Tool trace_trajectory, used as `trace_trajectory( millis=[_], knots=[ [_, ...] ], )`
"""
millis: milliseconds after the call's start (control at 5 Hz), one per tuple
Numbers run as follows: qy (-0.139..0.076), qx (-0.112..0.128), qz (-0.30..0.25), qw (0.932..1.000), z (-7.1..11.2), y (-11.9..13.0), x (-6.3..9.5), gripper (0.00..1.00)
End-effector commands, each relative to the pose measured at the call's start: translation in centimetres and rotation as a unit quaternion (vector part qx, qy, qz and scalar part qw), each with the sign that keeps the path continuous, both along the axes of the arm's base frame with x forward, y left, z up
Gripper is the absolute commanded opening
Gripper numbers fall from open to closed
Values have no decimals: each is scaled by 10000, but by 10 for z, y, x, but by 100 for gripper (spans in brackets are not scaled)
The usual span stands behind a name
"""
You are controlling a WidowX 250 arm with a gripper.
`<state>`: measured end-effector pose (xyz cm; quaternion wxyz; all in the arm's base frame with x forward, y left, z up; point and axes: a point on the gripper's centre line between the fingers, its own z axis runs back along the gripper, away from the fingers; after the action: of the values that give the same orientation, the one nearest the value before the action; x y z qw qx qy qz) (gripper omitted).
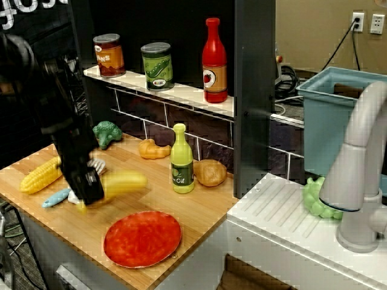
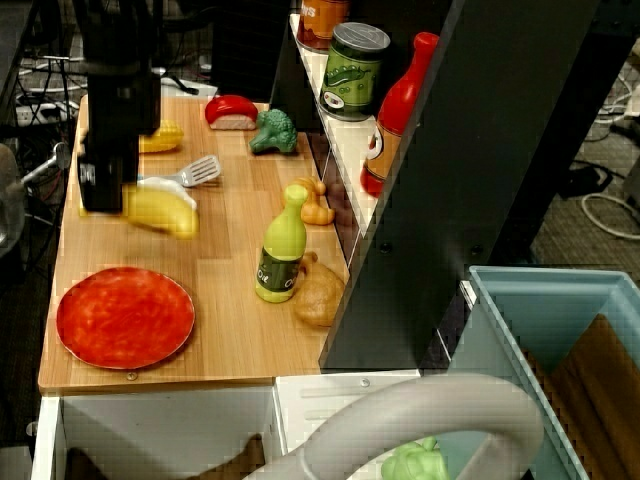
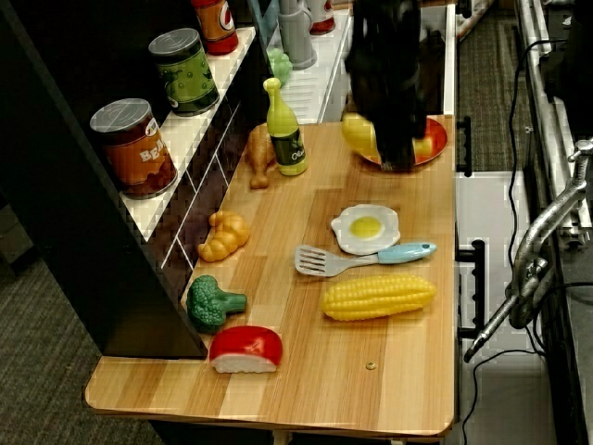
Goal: Put banana on plate
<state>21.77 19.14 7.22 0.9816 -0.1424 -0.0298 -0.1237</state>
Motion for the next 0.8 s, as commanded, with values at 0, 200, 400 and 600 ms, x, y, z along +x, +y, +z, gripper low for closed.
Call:
trace_trajectory(
  millis=[0, 200, 400, 600],
  knots=[
    [-222, 58, -292, 9993, 42, -3, -16, 0],
    [-112, 147, -464, 9988, 28, -16, -27, 0],
    [-36, 225, -614, 9979, 16, -32, -39, 0],
    [-26, 260, -751, 9968, 9, -49, -47, 0]
  ],
)
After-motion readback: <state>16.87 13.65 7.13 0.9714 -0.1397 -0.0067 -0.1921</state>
